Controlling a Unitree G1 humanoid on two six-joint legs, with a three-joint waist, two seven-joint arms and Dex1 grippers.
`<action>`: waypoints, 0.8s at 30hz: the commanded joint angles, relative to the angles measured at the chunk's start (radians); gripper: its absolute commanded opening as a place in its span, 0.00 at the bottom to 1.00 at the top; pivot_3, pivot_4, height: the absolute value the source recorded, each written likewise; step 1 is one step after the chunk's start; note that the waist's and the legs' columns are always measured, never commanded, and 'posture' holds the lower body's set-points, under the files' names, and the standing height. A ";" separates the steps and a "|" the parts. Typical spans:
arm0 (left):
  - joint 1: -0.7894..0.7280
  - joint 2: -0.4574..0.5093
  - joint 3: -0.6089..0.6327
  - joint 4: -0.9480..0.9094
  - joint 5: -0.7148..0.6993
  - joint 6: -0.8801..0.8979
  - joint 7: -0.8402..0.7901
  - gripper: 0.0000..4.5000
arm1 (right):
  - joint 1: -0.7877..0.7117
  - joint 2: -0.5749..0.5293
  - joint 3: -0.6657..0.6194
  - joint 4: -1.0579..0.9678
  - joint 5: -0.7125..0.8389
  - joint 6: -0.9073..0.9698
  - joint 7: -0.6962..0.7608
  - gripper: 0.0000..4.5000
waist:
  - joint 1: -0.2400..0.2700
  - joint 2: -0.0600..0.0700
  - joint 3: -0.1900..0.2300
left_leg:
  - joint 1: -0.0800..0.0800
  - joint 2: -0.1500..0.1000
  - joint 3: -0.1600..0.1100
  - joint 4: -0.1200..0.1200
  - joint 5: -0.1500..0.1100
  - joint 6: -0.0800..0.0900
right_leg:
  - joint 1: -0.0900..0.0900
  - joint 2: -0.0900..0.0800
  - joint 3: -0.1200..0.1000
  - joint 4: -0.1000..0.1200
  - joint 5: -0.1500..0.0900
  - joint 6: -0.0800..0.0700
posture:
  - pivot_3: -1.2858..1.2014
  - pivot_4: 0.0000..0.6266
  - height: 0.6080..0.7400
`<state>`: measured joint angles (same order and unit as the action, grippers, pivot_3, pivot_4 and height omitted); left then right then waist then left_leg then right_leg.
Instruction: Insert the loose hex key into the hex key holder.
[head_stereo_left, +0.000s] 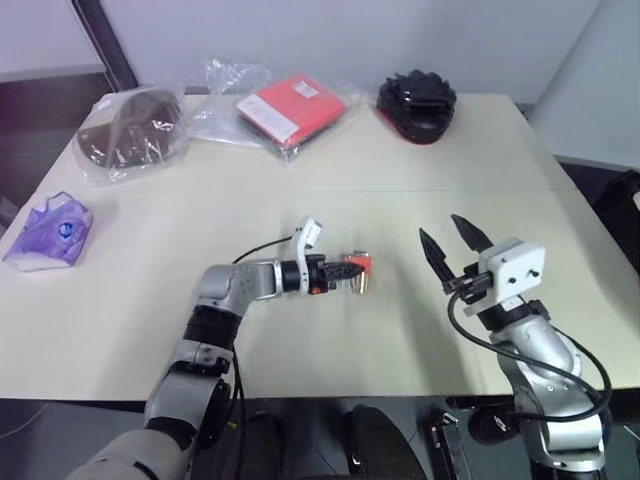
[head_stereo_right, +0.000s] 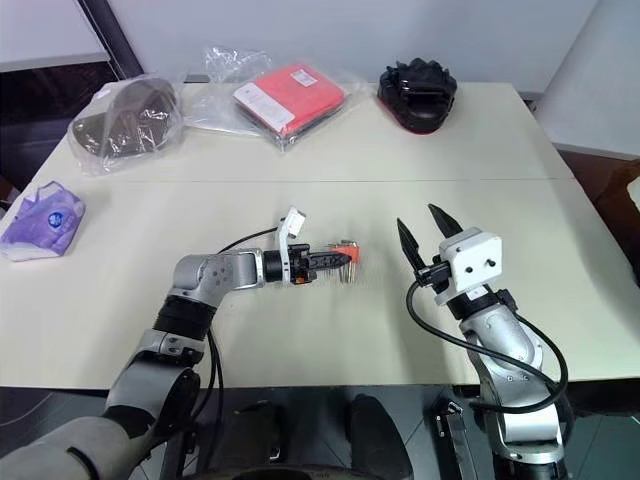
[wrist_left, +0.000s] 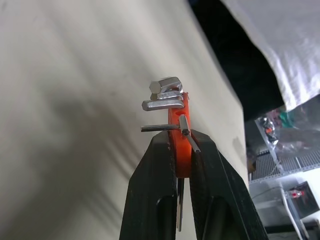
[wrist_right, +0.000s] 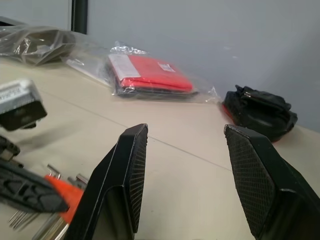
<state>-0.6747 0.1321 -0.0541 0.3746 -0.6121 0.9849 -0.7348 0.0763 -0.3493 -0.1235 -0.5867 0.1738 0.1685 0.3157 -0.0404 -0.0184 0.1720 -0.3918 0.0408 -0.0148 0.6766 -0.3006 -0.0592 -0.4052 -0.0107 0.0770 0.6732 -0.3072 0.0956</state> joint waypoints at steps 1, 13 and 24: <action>0.009 0.006 0.020 -0.009 0.004 0.013 0.009 0.00 | 0.008 0.008 0.007 -0.040 -0.009 -0.011 -0.009 0.55 | 0.001 0.000 0.000 | 0.000 0.000 0.000 0.000 0.000 0.000 | 0.000 0.000 0.000 0.000 0.000 0.000 | 0.52 0.24 1.00; 0.055 0.087 0.011 -0.088 0.065 -0.066 -0.006 0.84 | -0.006 -0.006 0.009 -0.016 -0.010 -0.010 0.008 0.57 | 0.000 0.001 0.000 | 0.002 0.000 0.000 0.000 0.000 0.000 | 0.002 0.000 0.000 0.000 0.000 0.000 | 0.52 0.24 1.00; 0.057 0.276 -0.040 -0.261 0.156 -0.321 -0.181 0.99 | 0.033 -0.245 -0.093 -0.002 0.079 0.099 0.234 0.57 | 0.011 0.001 0.000 | 0.000 0.000 0.000 -0.001 0.000 0.000 | 0.002 -0.001 0.000 -0.004 0.000 0.000 | 0.52 0.24 1.00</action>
<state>-0.6031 0.3925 -0.1030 0.1822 -0.4587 0.7126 -0.8729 0.1134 -0.5654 -0.1560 -0.5782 0.2219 0.2559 0.5076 -0.0298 -0.0174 0.1717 -0.3916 0.0407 -0.0138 0.6757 -0.3005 -0.0593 -0.4030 -0.0117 0.0772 0.6686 -0.3070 0.0955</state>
